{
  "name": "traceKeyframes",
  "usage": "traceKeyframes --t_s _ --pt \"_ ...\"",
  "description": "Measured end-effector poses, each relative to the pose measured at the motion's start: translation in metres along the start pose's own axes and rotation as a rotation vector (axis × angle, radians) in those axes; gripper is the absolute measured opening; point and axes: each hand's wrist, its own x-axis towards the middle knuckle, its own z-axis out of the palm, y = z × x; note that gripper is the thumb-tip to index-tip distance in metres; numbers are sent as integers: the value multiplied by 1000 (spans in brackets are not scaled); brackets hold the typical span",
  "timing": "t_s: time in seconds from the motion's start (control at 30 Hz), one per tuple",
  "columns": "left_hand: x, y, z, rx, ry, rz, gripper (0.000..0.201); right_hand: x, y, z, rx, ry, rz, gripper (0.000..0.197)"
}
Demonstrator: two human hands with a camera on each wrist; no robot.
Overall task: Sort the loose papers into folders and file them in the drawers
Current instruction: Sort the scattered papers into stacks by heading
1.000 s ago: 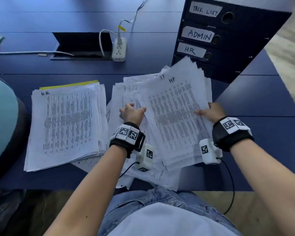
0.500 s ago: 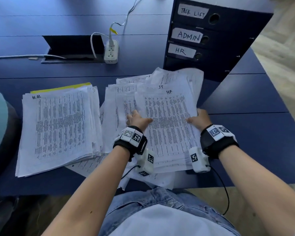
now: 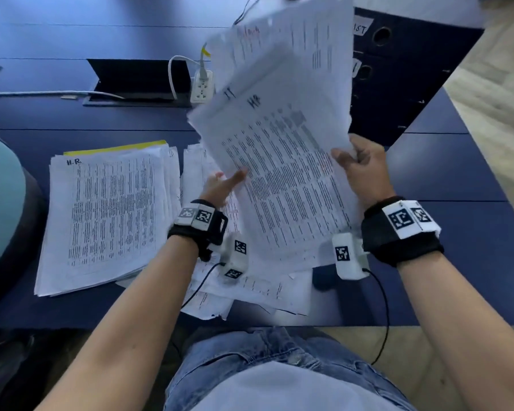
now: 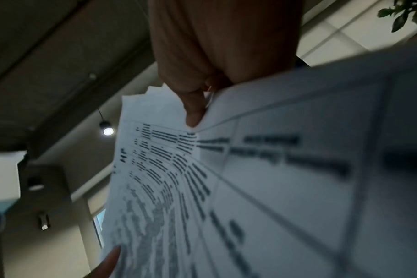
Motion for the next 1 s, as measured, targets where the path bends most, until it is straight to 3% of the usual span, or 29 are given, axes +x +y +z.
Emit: traceKeyframes --t_s 0.13,0.27,0.37,0.47,0.6,0.8,0.93,1.0 --pt "-14 54 -11 -224 74 367 41 -2 -43 3 166 20 -171 22" --pt "-35 108 -21 -221 187 703 20 -3 -62 22 234 137 -195 65" --pt "-47 118 -22 -166 184 802 19 -4 -55 30 272 183 -152 78" --pt "-48 102 -27 -261 177 734 36 -10 -45 35 303 177 -131 82" --pt "-43 71 -32 -223 102 583 54 -12 -30 40 278 176 -151 59" --pt "-28 26 -27 5 -3 300 46 -13 4 57 260 141 -36 46" --pt "-19 6 -21 80 126 205 38 -14 19 68 175 175 36 26" --pt "-17 4 -20 127 231 184 35 -10 21 69 63 198 46 25"
